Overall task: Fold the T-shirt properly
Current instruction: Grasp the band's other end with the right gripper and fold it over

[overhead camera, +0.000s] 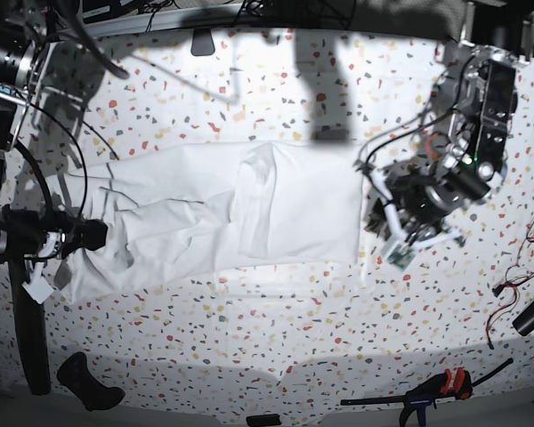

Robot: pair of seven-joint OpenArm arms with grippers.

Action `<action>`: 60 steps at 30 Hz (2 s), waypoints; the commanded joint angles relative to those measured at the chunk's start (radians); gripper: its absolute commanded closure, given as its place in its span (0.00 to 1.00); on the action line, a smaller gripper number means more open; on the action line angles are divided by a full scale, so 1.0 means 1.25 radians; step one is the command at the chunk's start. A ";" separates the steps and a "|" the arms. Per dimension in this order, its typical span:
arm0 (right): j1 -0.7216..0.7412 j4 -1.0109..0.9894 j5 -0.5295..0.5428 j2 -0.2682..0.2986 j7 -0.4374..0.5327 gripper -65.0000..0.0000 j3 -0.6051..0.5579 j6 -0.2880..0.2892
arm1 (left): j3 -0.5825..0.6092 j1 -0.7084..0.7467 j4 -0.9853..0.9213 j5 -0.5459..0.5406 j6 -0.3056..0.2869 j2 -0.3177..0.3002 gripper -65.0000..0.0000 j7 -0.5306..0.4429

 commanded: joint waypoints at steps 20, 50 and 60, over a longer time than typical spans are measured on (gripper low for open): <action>0.074 0.015 -0.074 -0.295 0.015 1.00 0.005 0.004 | 0.000 0.056 -0.010 0.031 -0.006 -0.009 0.73 -0.038; 0.081 0.015 -0.357 -0.571 0.048 0.83 -0.197 0.004 | 0.000 0.102 -0.011 0.009 -0.007 -0.009 0.73 -0.046; 0.081 0.015 -0.352 -0.589 0.048 0.57 -0.241 0.004 | 0.000 0.101 -0.011 0.030 -0.007 -0.009 0.73 -0.024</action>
